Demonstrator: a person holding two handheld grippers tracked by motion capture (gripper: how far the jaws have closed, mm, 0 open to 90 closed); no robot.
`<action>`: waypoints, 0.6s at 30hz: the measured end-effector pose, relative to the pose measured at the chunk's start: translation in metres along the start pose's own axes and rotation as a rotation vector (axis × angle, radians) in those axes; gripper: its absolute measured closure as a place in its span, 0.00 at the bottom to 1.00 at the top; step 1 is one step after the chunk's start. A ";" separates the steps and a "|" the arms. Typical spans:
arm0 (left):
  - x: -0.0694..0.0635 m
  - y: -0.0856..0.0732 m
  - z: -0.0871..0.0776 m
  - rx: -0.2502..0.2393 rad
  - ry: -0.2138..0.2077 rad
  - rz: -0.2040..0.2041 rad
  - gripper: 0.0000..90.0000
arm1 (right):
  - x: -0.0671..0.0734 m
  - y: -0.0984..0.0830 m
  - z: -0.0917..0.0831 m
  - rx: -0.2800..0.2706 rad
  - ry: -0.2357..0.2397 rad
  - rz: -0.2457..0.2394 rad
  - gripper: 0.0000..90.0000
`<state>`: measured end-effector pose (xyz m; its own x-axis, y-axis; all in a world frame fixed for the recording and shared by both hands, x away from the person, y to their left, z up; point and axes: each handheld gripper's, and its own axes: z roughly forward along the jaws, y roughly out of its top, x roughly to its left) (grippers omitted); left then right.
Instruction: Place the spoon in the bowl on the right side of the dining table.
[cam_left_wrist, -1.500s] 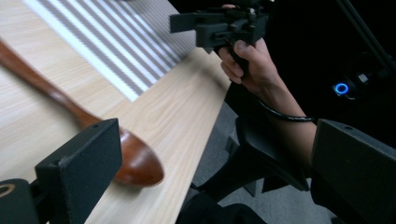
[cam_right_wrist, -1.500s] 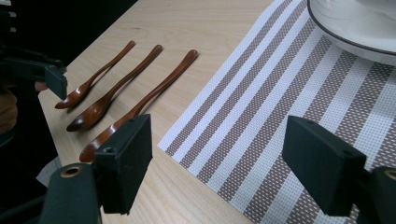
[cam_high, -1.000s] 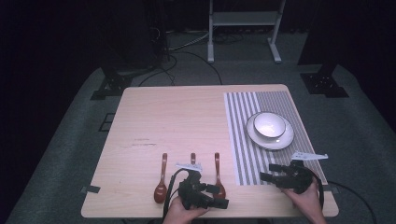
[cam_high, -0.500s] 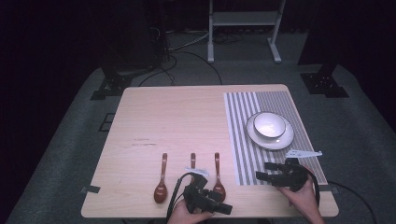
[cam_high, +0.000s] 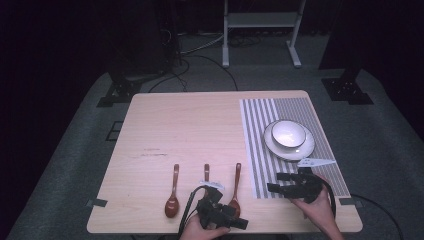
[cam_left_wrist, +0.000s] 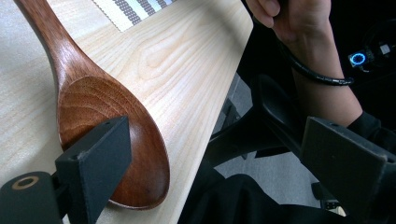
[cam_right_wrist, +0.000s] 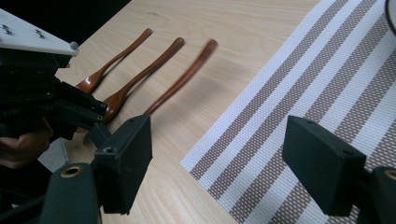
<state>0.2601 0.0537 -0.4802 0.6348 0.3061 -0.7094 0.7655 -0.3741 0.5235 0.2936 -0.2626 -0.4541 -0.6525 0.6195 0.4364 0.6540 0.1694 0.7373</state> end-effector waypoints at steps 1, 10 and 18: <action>0.000 0.000 0.000 -0.002 0.000 0.000 0.09 | 0.000 0.001 0.001 0.004 0.003 0.000 0.26; 0.001 -0.001 0.000 -0.010 -0.003 0.001 0.09 | 0.000 0.005 0.014 0.027 0.024 0.008 0.26; 0.002 -0.001 0.000 -0.009 -0.014 0.002 0.09 | 0.001 0.009 0.023 0.042 0.039 0.008 0.26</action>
<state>0.2606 0.0540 -0.4818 0.6347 0.2930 -0.7151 0.7653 -0.3667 0.5290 0.3080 -0.2428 -0.4589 -0.6610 0.5906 0.4628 0.6744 0.1973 0.7115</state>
